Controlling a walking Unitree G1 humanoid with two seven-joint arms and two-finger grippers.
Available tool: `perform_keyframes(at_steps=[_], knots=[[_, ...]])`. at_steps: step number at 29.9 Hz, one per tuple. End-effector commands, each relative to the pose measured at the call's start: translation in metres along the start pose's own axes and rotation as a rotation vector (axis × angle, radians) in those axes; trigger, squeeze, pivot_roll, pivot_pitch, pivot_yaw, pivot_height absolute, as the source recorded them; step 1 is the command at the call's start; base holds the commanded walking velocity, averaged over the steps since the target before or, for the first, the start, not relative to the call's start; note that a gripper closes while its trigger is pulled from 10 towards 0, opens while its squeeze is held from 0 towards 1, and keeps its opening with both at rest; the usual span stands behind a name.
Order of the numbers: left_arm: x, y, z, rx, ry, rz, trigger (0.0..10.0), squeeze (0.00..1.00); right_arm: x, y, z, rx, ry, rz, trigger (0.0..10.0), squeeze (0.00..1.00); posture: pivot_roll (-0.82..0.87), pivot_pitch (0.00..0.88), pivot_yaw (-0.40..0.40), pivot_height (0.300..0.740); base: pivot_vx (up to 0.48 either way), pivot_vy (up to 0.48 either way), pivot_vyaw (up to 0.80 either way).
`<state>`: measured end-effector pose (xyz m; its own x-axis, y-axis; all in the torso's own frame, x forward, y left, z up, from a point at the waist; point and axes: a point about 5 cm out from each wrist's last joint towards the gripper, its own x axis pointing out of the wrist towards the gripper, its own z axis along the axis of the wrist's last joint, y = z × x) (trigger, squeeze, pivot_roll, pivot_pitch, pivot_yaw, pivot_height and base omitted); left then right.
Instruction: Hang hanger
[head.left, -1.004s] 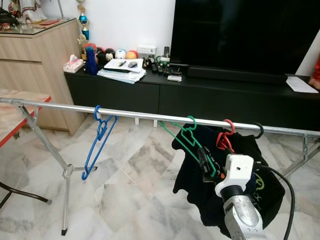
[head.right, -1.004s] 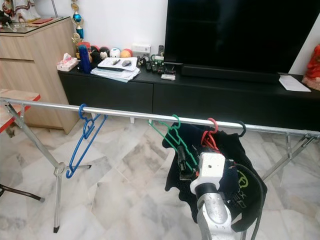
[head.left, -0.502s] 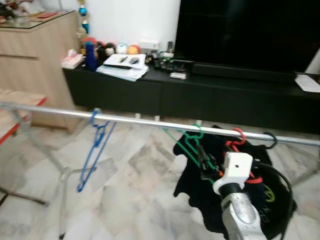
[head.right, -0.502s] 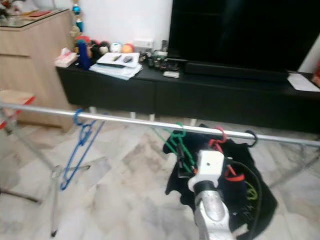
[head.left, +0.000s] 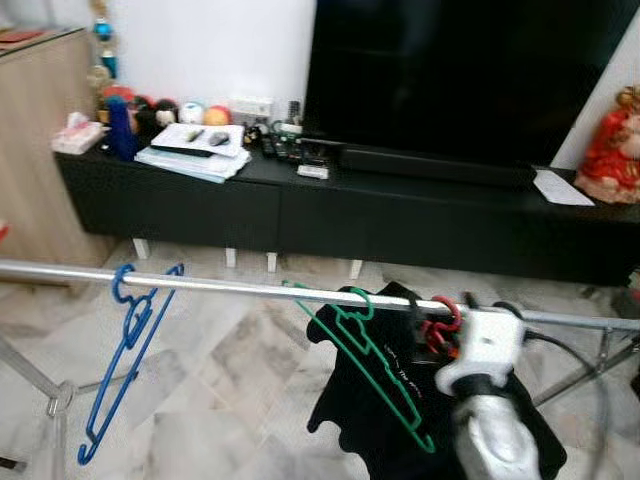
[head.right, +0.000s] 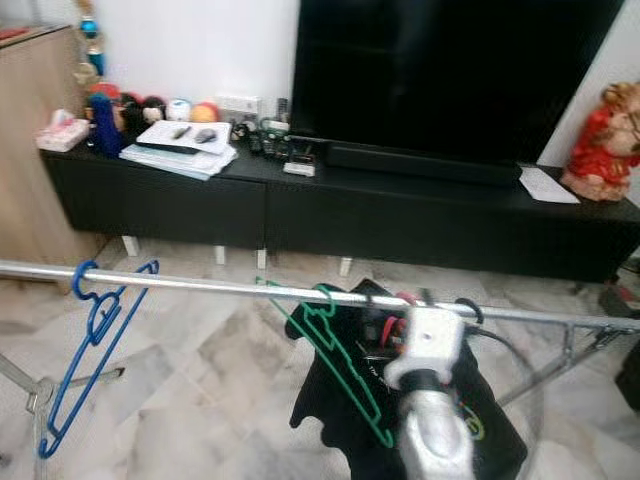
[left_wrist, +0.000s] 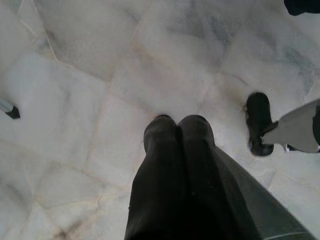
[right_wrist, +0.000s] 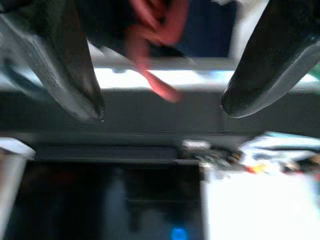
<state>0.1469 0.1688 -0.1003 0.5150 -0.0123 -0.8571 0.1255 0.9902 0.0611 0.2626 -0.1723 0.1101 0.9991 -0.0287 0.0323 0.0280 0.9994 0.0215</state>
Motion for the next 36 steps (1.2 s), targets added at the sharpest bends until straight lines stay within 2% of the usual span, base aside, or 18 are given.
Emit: perform_keyframes(at_steps=[1, 5, 9, 11, 17, 22, 26, 31, 36], knots=[[-0.003, -0.006, -0.019, -0.013, 0.075, -0.021, 10.0, 0.0, -0.008, -0.008, 0.01, 0.002, -0.053, -0.054, 10.0, 0.0, -0.09, 0.023, -0.086, 0.74, 0.0, 0.0, 0.0], [-0.003, -0.006, -0.02, -0.007, 0.078, -0.021, 10.0, 0.0, -0.02, -0.019, 0.011, -0.017, -0.05, -0.104, 10.0, 0.0, -0.11, 0.019, -0.081, 0.74, 0.0, 0.0, 0.0], [-0.004, -0.005, -0.021, 0.008, 0.084, -0.025, 10.0, 0.0, -0.028, -0.034, 0.001, -0.042, 0.023, -0.146, 10.0, 0.0, -0.11, 0.01, -0.078, 0.74, 0.0, 0.0, 0.0], [-0.004, -0.005, -0.021, 0.011, 0.084, -0.025, 10.0, 0.0, -0.028, -0.041, -0.006, -0.056, 0.079, -0.161, 10.0, 0.0, -0.11, 0.007, -0.077, 0.74, 0.0, 0.0, 0.0], [-0.003, -0.004, -0.02, 0.015, 0.079, -0.022, 10.0, 0.0, -0.018, -0.049, -0.013, -0.087, 0.156, -0.126, 10.0, 0.0, -0.1, 0.0, -0.075, 0.74, 0.0, 0.0, 0.0], [-0.003, -0.003, -0.019, 0.01, 0.078, -0.018, 10.0, 0.0, -0.013, -0.052, -0.022, -0.115, 0.243, -0.099, 10.0, 0.0, -0.1, 0.013, -0.073, 0.74, 0.0, 0.0, 0.0], [-0.003, -0.003, -0.019, 0.005, 0.08, -0.017, 10.0, 0.0, -0.012, -0.049, -0.04, -0.133, 0.377, -0.028, 10.0, 0.0, -0.09, 0.017, -0.067, 0.74, 0.0, 0.0, 0.0], [-0.003, -0.002, -0.018, 0.0, 0.08, -0.015, 10.0, 0.0, -0.008, -0.048, -0.046, -0.123, 0.429, 0.019, 10.0, 0.0, -0.09, 0.022, -0.065, 0.74, 0.0, 0.0, 0.0], [-0.003, -0.002, -0.017, 0.0, 0.078, -0.014, 10.0, 0.0, 0.003, -0.048, -0.04, -0.11, 0.399, 0.04, 10.0, 0.0, -0.09, 0.023, -0.058, 0.74, 0.0, 0.0, 0.0]])
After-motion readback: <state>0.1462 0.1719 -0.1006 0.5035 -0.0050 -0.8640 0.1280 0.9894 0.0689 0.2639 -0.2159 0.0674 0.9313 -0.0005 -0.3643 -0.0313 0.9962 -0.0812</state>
